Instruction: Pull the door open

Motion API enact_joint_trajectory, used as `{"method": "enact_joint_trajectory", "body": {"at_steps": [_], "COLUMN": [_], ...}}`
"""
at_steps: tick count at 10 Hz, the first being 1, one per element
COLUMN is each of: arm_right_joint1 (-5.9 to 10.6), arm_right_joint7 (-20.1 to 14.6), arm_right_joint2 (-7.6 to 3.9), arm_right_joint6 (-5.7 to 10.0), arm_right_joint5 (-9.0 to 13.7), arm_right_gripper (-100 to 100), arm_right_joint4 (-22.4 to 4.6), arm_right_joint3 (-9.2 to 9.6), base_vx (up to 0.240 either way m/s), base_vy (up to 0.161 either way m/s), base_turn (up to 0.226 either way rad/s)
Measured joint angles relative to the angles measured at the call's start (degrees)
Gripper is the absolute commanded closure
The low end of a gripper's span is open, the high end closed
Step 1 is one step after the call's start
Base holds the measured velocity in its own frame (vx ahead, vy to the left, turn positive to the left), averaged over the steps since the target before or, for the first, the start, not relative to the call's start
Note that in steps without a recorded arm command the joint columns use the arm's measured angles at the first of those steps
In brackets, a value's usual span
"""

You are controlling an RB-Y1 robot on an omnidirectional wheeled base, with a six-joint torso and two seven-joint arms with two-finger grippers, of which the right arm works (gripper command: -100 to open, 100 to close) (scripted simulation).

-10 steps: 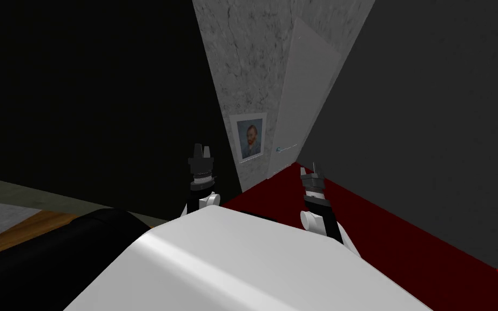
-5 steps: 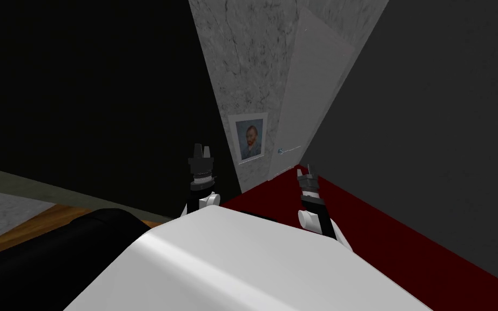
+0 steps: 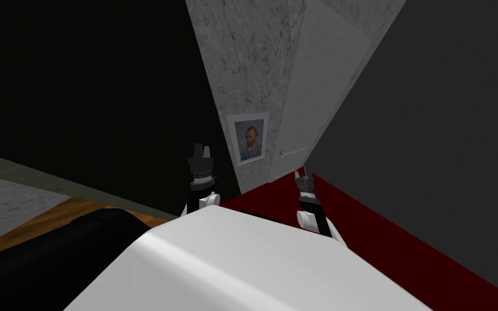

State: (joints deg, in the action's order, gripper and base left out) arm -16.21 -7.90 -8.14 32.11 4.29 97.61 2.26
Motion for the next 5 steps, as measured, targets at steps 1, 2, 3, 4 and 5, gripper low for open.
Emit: {"method": "enact_joint_trajectory", "body": {"at_steps": [1,2,3,4,5], "arm_right_joint1": [0.67,1.15,1.41,1.98,2.63], "arm_right_joint7": [-0.04,-0.11,-0.18,-0.27,-0.34], "arm_right_joint2": [-0.09,-0.25,-0.40,-0.58,-0.72], "arm_right_joint6": [0.56,1.00,1.28,1.65,1.98], "arm_right_joint5": [0.01,0.05,0.08,0.12,0.17], "arm_right_gripper": [-100,-100,-100,-100,-100], "arm_right_joint4": [-1.68,-3.09,-4.12,-5.59,-7.07], "arm_right_joint3": [0.18,0.34,0.56,0.70,0.84], "base_vx": [0.064,0.055,0.053,0.072,0.071], "base_vy": [-0.096,-0.098,-0.088,-0.101,-0.118], "base_turn": [0.118,0.139,0.116,0.096,0.106]}}
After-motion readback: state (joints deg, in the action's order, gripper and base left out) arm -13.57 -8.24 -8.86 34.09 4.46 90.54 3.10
